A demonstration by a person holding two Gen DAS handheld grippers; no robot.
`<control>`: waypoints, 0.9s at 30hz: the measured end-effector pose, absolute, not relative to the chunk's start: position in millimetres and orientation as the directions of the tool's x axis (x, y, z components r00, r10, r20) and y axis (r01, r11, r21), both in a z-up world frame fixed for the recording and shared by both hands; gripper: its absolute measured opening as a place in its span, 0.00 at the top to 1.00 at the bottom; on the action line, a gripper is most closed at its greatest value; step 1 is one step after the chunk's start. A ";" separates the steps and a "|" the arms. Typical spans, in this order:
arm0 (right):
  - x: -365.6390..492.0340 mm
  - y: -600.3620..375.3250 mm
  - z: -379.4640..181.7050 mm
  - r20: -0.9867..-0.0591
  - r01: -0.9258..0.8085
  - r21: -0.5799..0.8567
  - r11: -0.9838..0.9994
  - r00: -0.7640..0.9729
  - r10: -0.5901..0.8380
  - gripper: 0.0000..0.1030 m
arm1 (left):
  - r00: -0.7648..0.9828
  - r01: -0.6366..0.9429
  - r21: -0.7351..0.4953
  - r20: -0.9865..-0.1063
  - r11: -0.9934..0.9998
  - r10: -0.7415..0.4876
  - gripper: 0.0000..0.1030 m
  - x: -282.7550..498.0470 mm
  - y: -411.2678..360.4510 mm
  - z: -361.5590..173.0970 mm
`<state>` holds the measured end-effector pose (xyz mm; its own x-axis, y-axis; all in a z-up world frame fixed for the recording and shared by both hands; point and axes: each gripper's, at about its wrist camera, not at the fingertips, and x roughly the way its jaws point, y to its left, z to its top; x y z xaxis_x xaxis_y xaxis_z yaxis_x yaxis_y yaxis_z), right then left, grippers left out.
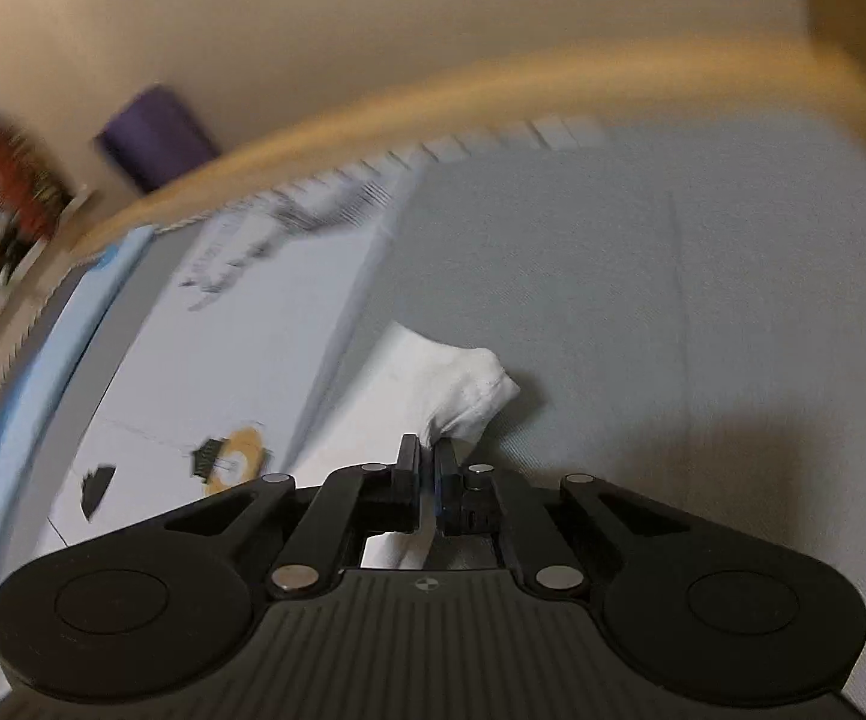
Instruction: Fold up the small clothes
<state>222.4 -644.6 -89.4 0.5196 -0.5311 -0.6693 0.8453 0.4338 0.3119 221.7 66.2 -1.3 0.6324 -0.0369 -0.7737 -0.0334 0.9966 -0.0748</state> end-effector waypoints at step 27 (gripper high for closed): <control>302.9 -120.1 -42.3 -0.732 -0.404 0.292 0.867 0.488 0.475 0.79 | 0.637 -0.242 -0.262 -0.769 0.934 -0.051 0.48 234.5 143.3 17.2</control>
<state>302.9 -120.1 -42.3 0.4882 0.4747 -0.7323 -0.4044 0.8667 0.2921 234.5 143.3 17.2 0.6373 -0.0508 -0.7690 -0.2422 0.9341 -0.2624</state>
